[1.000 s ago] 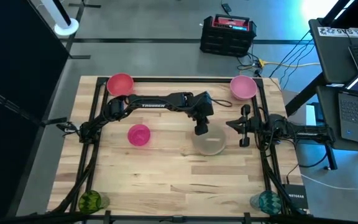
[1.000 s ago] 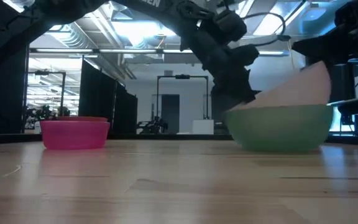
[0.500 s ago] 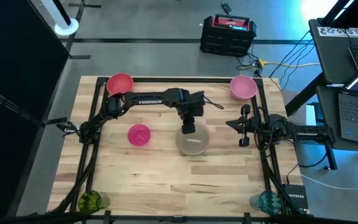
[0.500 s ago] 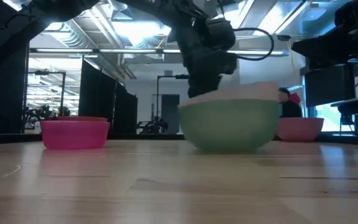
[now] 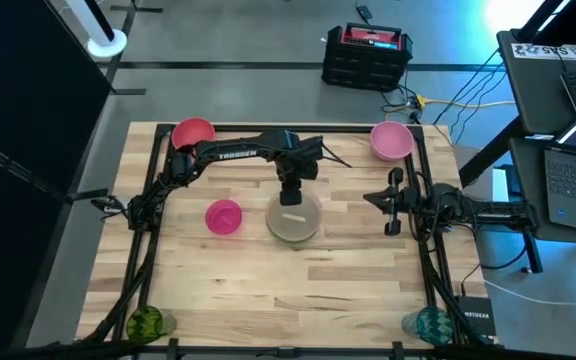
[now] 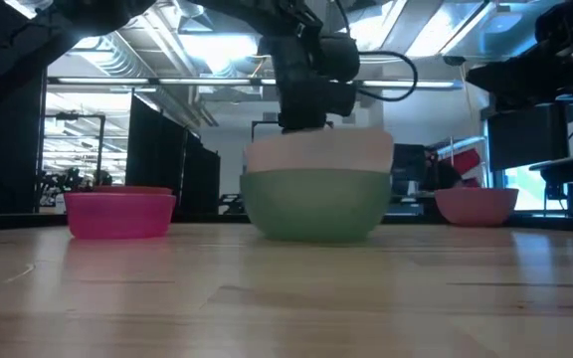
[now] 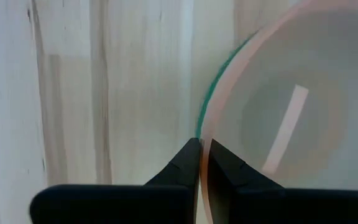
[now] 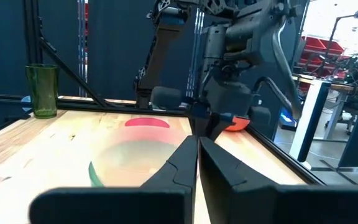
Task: Nest bowls inside each other
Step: Stack the light orange bowl on top of the green bowl
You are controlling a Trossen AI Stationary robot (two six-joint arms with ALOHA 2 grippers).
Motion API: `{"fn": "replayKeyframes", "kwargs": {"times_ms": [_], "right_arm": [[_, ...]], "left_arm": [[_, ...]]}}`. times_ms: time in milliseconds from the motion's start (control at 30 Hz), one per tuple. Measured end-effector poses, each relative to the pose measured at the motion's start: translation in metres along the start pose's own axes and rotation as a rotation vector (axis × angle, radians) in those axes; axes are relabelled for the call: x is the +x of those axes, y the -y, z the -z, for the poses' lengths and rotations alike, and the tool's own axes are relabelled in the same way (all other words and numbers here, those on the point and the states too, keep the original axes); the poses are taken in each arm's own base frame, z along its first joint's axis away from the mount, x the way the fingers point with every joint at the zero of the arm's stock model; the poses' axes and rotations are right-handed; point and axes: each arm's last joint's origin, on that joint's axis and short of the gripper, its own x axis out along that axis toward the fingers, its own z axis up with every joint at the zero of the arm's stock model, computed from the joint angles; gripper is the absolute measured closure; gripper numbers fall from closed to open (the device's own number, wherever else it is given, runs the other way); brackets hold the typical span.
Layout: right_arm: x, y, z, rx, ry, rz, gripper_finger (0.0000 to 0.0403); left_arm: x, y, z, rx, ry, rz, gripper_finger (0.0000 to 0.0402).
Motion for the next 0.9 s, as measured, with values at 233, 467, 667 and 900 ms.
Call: {"fn": "replayKeyframes", "kwargs": {"times_ms": [233,467,667,900], "right_arm": [[0.0000,0.0001,0.0001,0.000,-0.001,0.005,0.0402],[0.0000,0.0001,0.0004,0.000,-0.005,0.005,0.0402],[0.0000,0.0001,0.0006,-0.001,-0.007,0.005,0.0402],[0.0000,0.0001,0.0008,-0.001,-0.008,0.005,0.0402]], "left_arm": [[0.0000,0.0004,-0.0022,0.018,0.021,-0.004,0.0399],[0.0033,-0.0006,0.0009,-0.014,0.000,0.016,0.0398],[0.0064,-0.0016,0.0039,-0.048,-0.020,0.035,0.0398],[0.0080,-0.0002,0.0057,-0.085,-0.032,0.076,0.0393]]}}
